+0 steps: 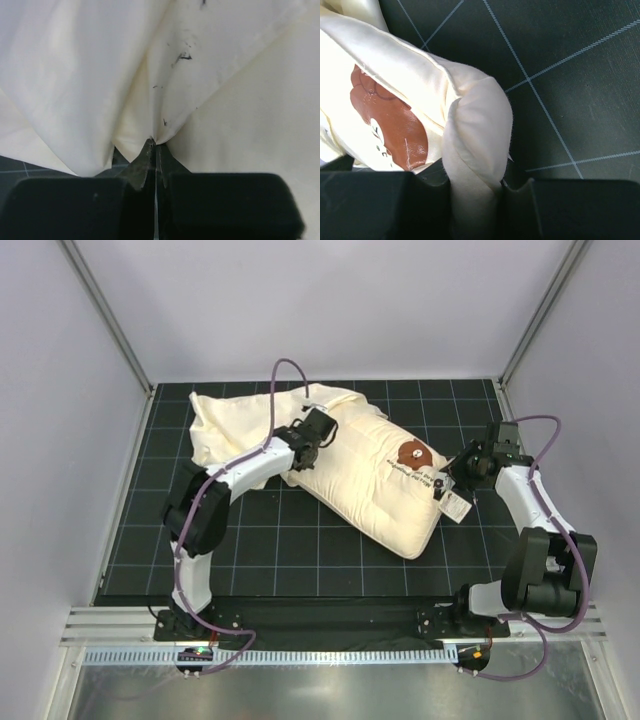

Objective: Put the pillow into the pillowcase

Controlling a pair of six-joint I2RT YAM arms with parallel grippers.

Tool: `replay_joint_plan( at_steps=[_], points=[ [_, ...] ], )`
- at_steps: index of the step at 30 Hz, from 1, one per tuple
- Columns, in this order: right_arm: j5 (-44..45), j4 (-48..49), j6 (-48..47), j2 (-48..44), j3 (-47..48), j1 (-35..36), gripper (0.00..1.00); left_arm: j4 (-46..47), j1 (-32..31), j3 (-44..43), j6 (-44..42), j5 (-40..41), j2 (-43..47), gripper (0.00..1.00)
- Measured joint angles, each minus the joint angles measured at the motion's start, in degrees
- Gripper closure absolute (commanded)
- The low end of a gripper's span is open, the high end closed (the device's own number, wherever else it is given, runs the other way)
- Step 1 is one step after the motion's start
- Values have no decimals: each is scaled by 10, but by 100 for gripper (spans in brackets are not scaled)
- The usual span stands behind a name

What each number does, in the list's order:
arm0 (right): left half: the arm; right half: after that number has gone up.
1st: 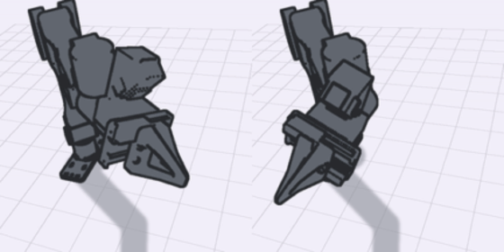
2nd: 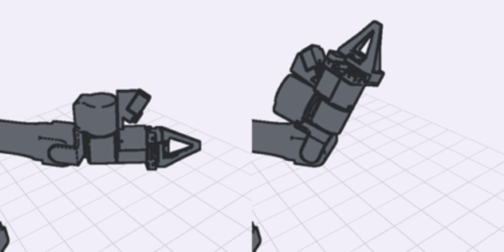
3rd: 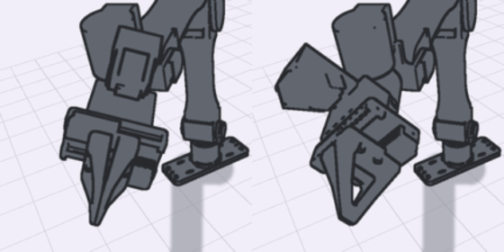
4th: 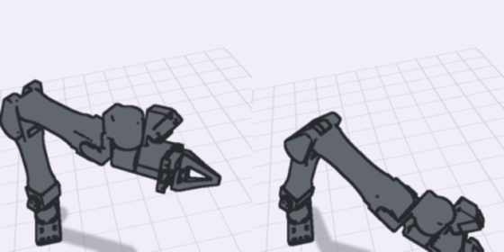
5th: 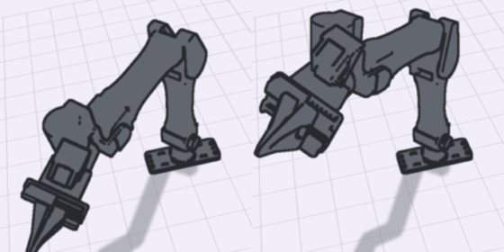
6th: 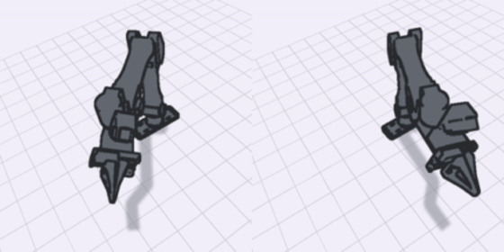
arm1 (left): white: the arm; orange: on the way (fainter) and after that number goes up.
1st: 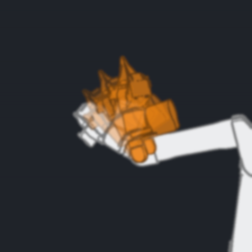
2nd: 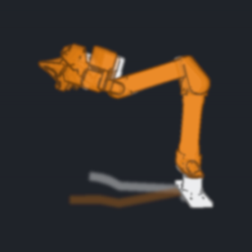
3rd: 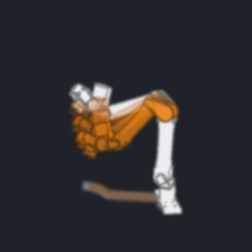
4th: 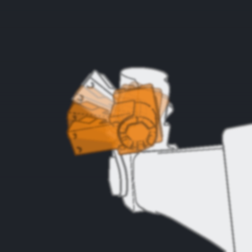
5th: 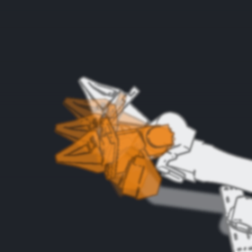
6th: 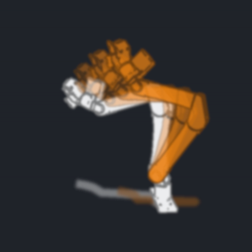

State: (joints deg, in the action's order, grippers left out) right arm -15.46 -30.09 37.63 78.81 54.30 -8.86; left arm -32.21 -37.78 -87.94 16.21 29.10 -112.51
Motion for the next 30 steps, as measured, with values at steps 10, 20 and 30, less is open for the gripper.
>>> replay_joint_plan(
  at_steps=[10, 20, 30],
  points=[
    [-2, 50, 26, 18, -25, 1, 96, -21, -144, -2, 14, -169, 40, 100],
    [10, 75, 47, 0, -36, 22, 96, 34, -151, -2, 63, -472, 33, 100],
    [18, 81, 60, -18, -41, 39, 96, -11, -193, -10, 62, -480, 42, 97]
  ],
)
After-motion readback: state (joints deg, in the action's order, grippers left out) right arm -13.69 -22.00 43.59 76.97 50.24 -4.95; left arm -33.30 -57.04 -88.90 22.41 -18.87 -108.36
